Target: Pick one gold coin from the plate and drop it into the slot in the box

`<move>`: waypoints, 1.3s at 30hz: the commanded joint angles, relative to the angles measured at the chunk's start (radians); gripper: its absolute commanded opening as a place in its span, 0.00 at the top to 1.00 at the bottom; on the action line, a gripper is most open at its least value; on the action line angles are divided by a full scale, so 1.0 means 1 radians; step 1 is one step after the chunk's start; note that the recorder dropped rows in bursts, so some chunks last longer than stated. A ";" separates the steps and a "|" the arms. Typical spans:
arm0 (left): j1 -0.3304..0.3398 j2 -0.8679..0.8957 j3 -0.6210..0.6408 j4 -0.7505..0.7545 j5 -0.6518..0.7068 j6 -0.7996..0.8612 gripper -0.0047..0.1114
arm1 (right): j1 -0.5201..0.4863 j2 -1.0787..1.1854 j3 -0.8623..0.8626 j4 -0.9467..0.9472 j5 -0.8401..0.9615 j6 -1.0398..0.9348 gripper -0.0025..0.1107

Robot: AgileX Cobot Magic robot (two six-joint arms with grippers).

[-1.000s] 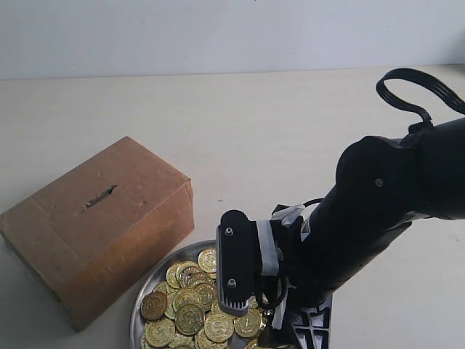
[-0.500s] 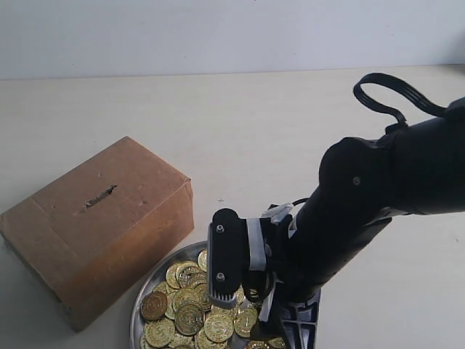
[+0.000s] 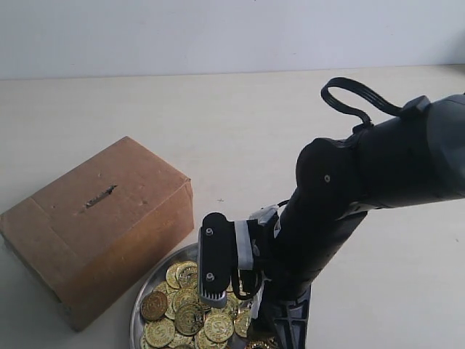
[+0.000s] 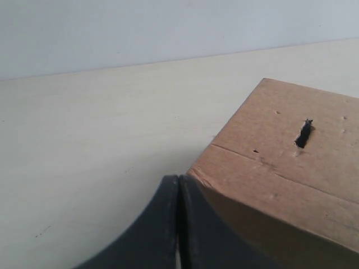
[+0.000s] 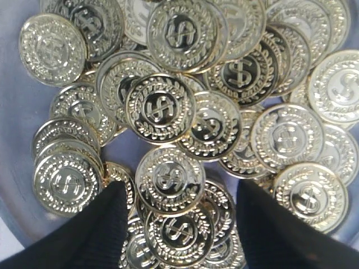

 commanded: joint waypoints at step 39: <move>0.004 -0.005 0.000 -0.012 -0.006 -0.001 0.96 | 0.002 0.045 -0.037 0.007 -0.014 -0.057 0.50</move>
